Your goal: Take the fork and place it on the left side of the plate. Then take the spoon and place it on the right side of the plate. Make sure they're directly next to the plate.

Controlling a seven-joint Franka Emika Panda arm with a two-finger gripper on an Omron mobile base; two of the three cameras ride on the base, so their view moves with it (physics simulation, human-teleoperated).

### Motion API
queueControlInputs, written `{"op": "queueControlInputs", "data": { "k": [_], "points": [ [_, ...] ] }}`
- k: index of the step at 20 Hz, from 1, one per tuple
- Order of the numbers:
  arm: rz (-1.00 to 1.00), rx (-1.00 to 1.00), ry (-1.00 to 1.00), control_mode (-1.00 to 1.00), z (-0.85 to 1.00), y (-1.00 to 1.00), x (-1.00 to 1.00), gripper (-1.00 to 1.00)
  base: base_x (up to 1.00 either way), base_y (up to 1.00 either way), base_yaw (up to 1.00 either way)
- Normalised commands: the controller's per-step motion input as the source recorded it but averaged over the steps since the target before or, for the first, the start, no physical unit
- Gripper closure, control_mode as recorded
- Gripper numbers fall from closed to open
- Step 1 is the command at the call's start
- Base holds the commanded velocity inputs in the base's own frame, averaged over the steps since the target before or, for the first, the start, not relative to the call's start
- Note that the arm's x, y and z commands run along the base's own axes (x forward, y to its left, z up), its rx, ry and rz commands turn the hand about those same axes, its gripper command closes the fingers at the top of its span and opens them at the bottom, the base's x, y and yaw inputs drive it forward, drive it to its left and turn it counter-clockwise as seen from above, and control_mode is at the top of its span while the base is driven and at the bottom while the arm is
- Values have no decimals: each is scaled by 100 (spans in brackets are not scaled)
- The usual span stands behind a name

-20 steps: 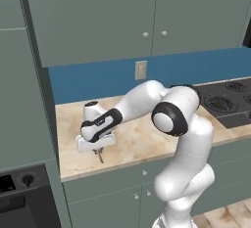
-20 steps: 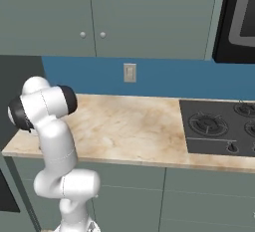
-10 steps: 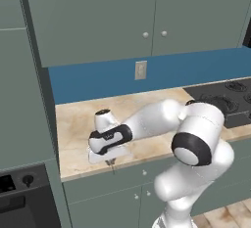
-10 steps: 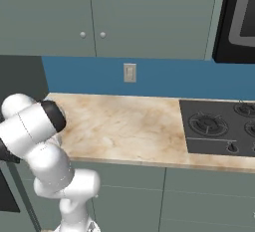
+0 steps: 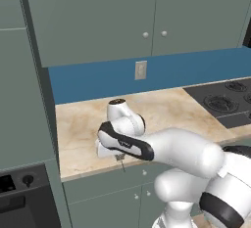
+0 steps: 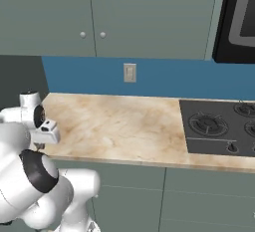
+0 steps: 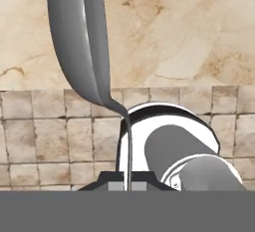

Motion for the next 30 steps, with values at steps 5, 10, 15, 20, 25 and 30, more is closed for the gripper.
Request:
{"op": "queueControlInputs", "data": {
  "k": [5, 10, 15, 20, 25, 30],
  "points": [
    [-6, 2, -7, -100, 76, -8, -27, 100, 0, 0, 0],
    [-3, 1, -17, -100, 60, -2, -12, 100, 0, 0, 0],
    [0, 1, -9, -100, 44, -3, 0, 100, 0, 0, 0],
    [0, 1, 1, -100, 11, -8, 0, 100, 0, 0, 0],
    [0, 0, 0, -100, 0, 0, 0, 100, 0, 0, 0],
    [0, 0, 0, -100, 0, 0, 0, 100, 0, 0, 0]
  ]
}}
